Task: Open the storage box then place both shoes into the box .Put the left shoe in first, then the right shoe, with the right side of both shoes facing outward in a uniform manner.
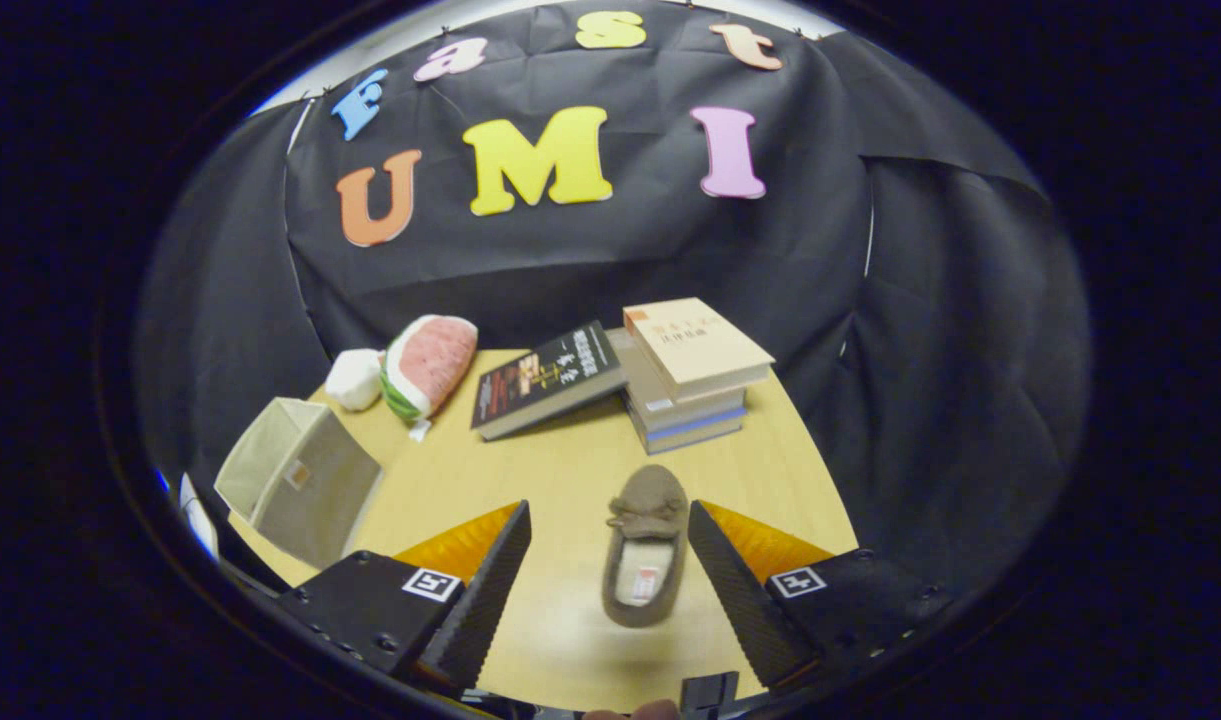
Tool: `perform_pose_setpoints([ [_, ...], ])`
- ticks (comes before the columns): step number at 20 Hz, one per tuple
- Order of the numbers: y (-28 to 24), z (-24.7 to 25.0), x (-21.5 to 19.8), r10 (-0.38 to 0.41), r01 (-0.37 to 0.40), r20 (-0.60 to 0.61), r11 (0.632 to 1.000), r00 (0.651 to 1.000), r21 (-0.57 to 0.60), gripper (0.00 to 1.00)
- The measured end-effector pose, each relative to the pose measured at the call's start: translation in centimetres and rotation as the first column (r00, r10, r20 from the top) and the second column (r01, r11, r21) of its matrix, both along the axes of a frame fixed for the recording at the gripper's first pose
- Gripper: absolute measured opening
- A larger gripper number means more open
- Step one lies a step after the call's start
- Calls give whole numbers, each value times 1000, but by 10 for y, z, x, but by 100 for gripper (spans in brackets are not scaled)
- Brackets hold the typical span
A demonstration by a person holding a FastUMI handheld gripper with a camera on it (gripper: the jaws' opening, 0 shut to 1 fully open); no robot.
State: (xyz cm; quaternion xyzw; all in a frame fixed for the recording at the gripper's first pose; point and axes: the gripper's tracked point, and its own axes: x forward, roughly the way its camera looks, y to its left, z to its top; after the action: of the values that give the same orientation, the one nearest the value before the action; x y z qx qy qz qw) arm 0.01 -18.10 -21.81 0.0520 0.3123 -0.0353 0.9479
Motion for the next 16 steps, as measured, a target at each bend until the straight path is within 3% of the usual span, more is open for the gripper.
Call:
perform_pose_setpoints([
  [6,-38,-96,23,-26,29,-150,999,988,18,97],
  [10,-40,-135,38,-19,28,-223,999,975,38,95],
  [12,-40,-150,45,-31,49,-266,997,963,62,84],
  [16,-35,-161,52,-44,78,-304,992,952,101,32],
])
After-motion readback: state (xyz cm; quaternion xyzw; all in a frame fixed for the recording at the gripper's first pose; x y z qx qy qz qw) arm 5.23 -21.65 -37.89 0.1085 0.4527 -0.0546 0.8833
